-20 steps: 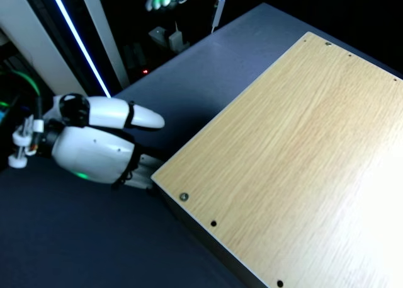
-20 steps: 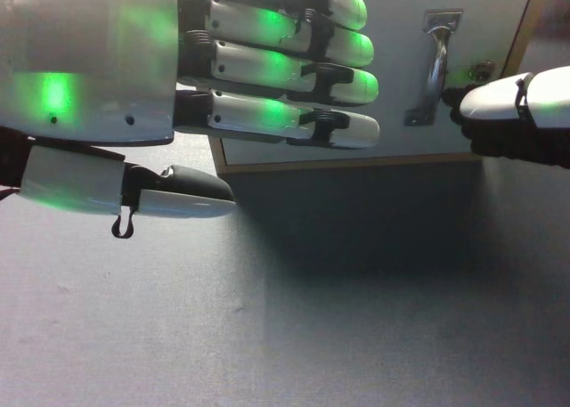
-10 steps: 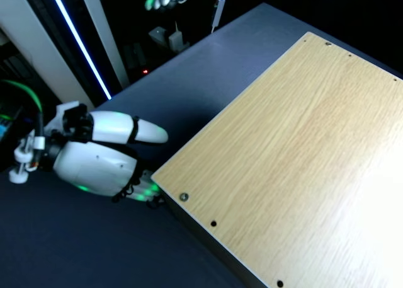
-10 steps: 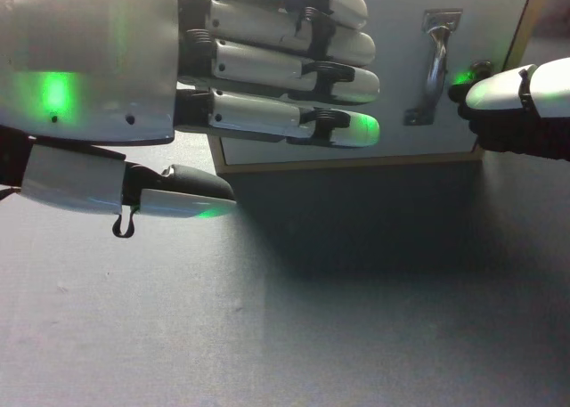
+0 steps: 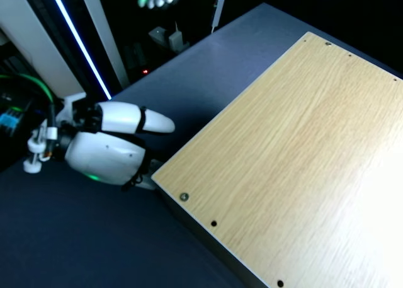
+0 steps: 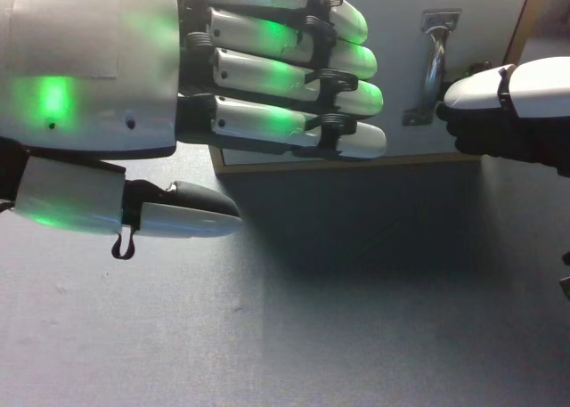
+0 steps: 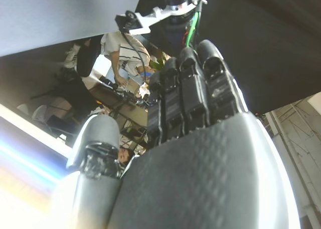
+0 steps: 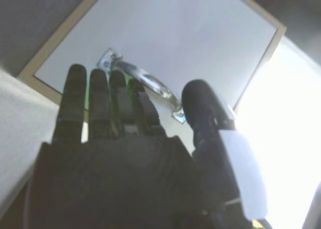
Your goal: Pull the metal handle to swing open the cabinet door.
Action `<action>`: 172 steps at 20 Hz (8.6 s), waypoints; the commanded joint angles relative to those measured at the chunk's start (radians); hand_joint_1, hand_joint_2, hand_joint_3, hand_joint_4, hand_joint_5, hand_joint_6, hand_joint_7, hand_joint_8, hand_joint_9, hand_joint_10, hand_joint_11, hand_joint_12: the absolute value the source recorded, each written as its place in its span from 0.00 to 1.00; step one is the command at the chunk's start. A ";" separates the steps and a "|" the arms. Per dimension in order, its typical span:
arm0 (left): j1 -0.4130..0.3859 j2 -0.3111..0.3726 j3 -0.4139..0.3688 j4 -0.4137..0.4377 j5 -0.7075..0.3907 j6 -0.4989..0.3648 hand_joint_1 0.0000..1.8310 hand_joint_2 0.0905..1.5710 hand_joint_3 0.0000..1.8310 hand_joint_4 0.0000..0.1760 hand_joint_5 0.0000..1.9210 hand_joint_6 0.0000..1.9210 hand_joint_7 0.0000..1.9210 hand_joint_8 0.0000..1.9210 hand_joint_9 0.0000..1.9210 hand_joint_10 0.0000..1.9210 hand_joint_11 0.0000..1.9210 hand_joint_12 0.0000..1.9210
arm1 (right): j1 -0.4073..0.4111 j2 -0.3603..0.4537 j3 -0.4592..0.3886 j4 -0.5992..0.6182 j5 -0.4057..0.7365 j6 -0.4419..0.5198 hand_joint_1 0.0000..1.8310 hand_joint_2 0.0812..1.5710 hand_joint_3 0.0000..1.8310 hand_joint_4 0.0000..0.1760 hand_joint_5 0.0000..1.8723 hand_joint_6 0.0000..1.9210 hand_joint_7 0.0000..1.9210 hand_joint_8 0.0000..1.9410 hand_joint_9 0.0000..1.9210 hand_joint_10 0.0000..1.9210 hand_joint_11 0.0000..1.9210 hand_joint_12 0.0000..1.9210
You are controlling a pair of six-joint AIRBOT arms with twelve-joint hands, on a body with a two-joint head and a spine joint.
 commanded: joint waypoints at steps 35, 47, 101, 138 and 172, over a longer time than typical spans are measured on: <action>0.366 0.030 0.206 -0.502 0.019 0.242 0.00 1.00 0.04 0.00 0.13 0.00 0.14 0.00 0.12 0.00 0.00 0.30 | -0.077 0.112 -0.142 -0.093 0.112 0.008 0.00 1.00 0.06 0.00 0.00 0.00 0.01 0.00 0.01 0.00 0.00 0.06; 0.375 0.000 0.376 -0.458 0.029 0.205 0.00 1.00 0.03 0.00 0.12 0.00 0.13 0.00 0.12 0.00 0.00 0.29 | -0.117 0.187 -0.189 -0.181 0.112 0.008 0.00 1.00 0.07 0.00 0.00 0.00 0.01 0.00 0.01 0.00 0.00 0.06; 0.281 -0.029 0.382 -0.506 0.190 0.437 0.00 1.00 0.03 0.00 0.14 0.00 0.15 0.00 0.14 0.00 0.00 0.32 | -0.052 0.146 -0.046 -0.266 0.094 0.008 0.00 1.00 0.06 0.00 0.00 0.00 0.01 0.00 0.01 0.00 0.00 0.07; 0.167 -0.010 0.367 -0.295 0.300 0.280 0.00 1.00 0.02 0.00 0.13 0.00 0.15 0.00 0.14 0.00 0.00 0.32 | -0.023 0.072 -0.121 -0.312 0.167 0.008 0.00 1.00 0.06 0.00 0.01 0.00 0.01 0.00 0.01 0.00 0.00 0.08; 0.138 0.005 0.369 -0.214 0.360 0.212 0.00 1.00 0.02 0.00 0.15 0.00 0.16 0.00 0.15 0.00 0.00 0.38 | -0.099 0.107 -0.187 -0.733 0.519 0.008 0.00 1.00 0.06 0.00 0.00 0.00 0.02 0.00 0.02 0.00 0.00 0.09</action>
